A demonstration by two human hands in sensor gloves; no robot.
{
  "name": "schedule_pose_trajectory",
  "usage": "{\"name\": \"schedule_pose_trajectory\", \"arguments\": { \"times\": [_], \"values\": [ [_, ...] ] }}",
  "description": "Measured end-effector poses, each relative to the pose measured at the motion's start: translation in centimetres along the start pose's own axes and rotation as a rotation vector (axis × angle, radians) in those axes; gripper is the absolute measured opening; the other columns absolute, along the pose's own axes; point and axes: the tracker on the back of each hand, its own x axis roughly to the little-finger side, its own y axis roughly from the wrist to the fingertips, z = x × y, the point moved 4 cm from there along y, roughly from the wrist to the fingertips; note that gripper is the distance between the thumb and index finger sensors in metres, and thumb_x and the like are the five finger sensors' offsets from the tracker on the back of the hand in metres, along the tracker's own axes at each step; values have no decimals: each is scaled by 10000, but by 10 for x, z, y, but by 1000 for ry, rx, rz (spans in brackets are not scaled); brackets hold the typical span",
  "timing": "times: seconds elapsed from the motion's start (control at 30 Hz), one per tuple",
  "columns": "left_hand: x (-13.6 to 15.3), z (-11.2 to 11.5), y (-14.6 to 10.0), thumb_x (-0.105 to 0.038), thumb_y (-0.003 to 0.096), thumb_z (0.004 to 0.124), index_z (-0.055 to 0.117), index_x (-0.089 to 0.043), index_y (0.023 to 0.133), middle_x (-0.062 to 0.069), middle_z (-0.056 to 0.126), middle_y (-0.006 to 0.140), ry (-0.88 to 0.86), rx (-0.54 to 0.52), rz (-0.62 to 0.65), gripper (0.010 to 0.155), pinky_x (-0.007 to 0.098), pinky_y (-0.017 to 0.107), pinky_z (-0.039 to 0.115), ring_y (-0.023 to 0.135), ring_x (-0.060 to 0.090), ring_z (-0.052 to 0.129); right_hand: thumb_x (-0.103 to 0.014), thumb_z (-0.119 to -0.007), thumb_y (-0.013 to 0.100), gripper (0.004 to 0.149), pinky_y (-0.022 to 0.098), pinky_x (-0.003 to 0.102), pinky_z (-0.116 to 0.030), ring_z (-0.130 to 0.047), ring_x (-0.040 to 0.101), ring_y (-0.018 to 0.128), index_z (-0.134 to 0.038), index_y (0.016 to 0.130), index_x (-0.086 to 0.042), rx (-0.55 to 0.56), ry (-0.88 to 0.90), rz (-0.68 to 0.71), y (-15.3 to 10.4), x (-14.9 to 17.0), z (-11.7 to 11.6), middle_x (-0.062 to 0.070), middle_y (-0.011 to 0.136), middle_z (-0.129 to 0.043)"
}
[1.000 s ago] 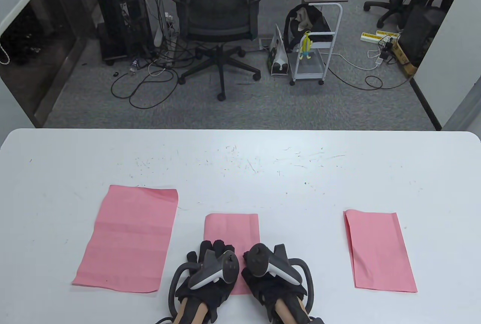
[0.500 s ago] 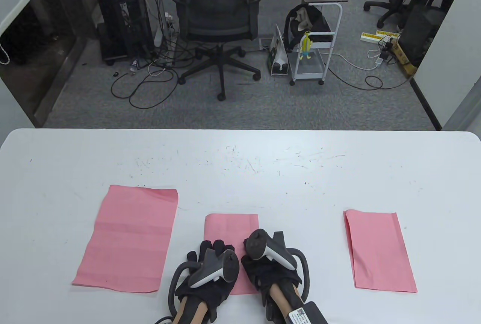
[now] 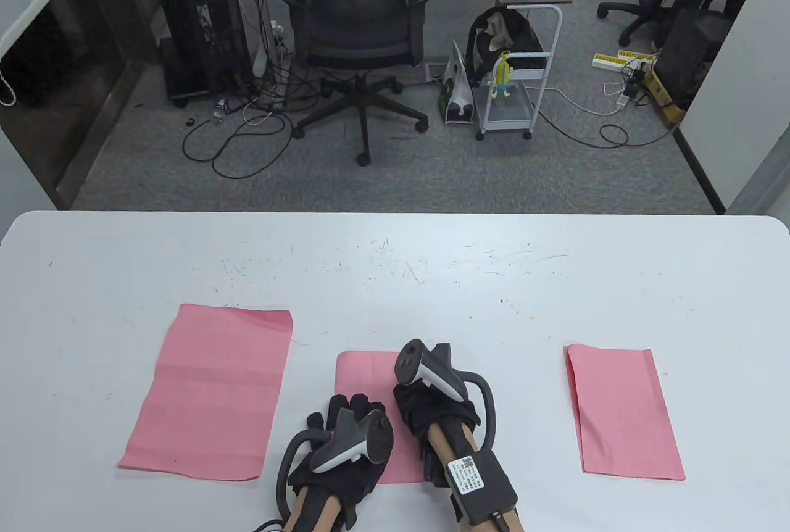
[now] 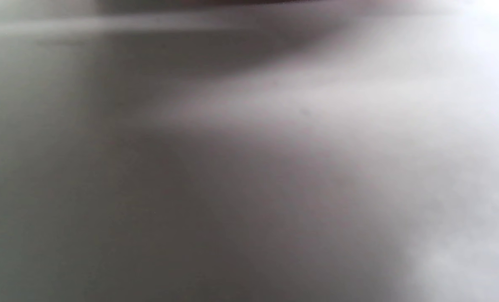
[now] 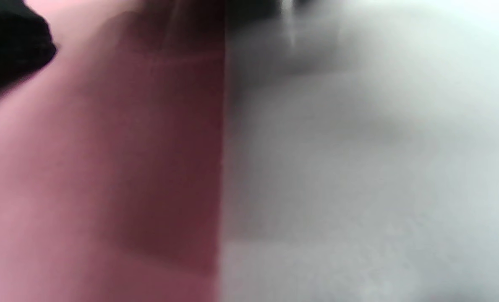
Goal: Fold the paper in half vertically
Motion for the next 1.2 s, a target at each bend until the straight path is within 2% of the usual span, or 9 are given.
{"name": "schedule_pose_trajectory", "arguments": {
  "times": [0.37, 0.47, 0.53, 0.63, 0.77, 0.9, 1.1, 1.13, 1.2],
  "values": [
    [0, 0, 0, -554, 591, 382, 17, -254, 1171, 84, -33, 1235, -1, 0, 0, 749, 727, 806, 192, 1142, 451, 16, -511, -609, 487, 598, 778, 504, -440, -390, 207, 1080, -422, 1038, -371, 17, -19, 7, 0, 0, -3, -75, 1152, -360],
    [0, 0, 0, -554, 591, 381, 17, -252, 1171, 85, -32, 1235, -1, -1, 1, 748, 727, 805, 191, 1142, 452, 16, -524, -605, 480, 647, 783, 512, -378, -305, 215, 1084, -332, 1045, -368, -48, -2, 63, 0, 2, -7, -64, 1155, -274],
    [0, 0, 0, -554, 591, 381, 13, -255, 1170, 86, -34, 1234, -2, -1, 1, 749, 727, 805, 190, 1141, 452, 15, -522, -605, 479, 660, 778, 520, -386, -319, 241, 1081, -311, 1046, -356, -33, 52, 107, -6, 6, -4, -37, 1155, -280],
    [0, 0, 0, -554, 591, 381, 16, -252, 1170, 87, -34, 1234, -2, 1, 1, 748, 727, 805, 190, 1141, 453, 14, -501, -617, 477, 644, 754, 528, -445, -396, 287, 1060, -382, 1047, -313, 40, 122, 182, -21, 11, 5, 12, 1145, -357],
    [0, 0, 0, -554, 591, 381, 15, -250, 1171, 87, -33, 1234, -2, 2, 1, 750, 727, 805, 190, 1141, 453, 13, -500, -620, 475, 613, 738, 525, -520, -536, 303, 1038, -480, 1037, -298, 77, 22, 224, -48, 11, 9, 27, 1128, -490],
    [0, 0, 0, -554, 592, 383, 16, -253, 1171, 89, -33, 1235, -1, 2, -1, 748, 728, 805, 192, 1141, 455, 14, -497, -625, 472, 606, 725, 519, -563, -627, 303, 1007, -509, 1029, -291, 112, -47, 257, -68, 7, 2, 31, 1112, -543],
    [0, 0, 0, -554, 591, 381, 15, -252, 1171, 87, -34, 1235, -3, -2, 0, 749, 727, 804, 190, 1141, 454, 14, -490, -631, 472, 576, 720, 522, -576, -659, 304, 993, -583, 1007, -281, 71, -110, 252, -64, 5, -21, 29, 1089, -608],
    [0, 0, 0, -553, 591, 382, 16, -252, 1171, 88, -32, 1235, -3, -2, 0, 749, 727, 804, 190, 1140, 454, 15, -488, -634, 472, 564, 724, 514, -564, -606, 285, 995, -593, 998, -289, 64, -137, 241, -61, 5, -26, 7, 1083, -587],
    [0, 0, 0, -554, 591, 382, 16, -254, 1170, 86, -34, 1234, -4, 0, 1, 748, 727, 804, 190, 1140, 454, 13, -485, -636, 471, 550, 728, 509, -567, -623, 268, 986, -604, 989, -301, 110, -163, 230, -61, 4, -26, -10, 1072, -598]
  ]
}}
